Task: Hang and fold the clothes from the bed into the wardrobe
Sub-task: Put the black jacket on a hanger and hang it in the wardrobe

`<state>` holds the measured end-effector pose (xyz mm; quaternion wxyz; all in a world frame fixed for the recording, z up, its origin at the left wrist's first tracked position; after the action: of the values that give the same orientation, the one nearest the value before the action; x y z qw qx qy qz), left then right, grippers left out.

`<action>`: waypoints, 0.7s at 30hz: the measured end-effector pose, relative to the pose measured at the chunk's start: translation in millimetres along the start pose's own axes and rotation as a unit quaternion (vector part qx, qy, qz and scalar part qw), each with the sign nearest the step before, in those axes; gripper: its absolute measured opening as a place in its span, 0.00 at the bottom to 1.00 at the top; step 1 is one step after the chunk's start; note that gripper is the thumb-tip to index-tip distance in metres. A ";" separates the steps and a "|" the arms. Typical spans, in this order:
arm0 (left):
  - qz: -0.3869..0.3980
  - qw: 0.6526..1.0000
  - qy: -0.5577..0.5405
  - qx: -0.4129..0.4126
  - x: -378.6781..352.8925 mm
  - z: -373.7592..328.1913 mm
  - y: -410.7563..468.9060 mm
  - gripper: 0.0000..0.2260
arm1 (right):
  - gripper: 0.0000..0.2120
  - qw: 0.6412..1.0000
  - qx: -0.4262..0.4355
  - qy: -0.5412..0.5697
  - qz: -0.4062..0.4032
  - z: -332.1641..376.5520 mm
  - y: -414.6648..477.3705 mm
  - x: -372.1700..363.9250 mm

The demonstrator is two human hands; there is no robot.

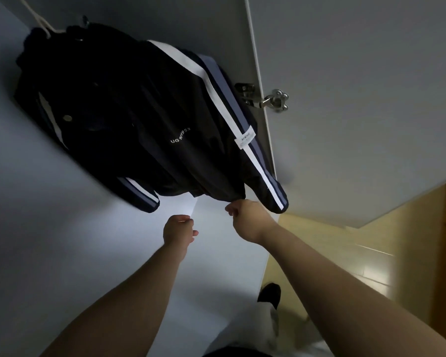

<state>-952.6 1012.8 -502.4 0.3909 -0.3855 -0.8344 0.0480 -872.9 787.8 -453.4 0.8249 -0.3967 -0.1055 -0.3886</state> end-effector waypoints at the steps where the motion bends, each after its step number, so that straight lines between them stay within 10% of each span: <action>1: 0.003 1.000 -0.002 0.002 -4.5 6.6 12.0 0.09 | 0.20 1.000 0.000 0.005 -0.001 -3.4 6.9 -2.5; 21: -0.084 0.982 -0.105 -0.131 -118.4 138.5 241.3 0.26 | 0.18 0.992 0.095 0.041 -0.071 -112.9 211.9 -115.4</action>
<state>-854.8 1131.4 -762.8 0.2499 -0.3547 -0.8993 -0.0551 -812.4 850.2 -705.2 0.8328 -0.2915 -0.1357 -0.4507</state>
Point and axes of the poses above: each hand's wrist, its own y-axis towards the middle knuckle, its own x-axis out of the back of the hand, z = x × y, the point moved 8 cm from there along y, towards the middle knuckle, and after that the axes turned 11 degrees about -x, right-handed, at the moved point
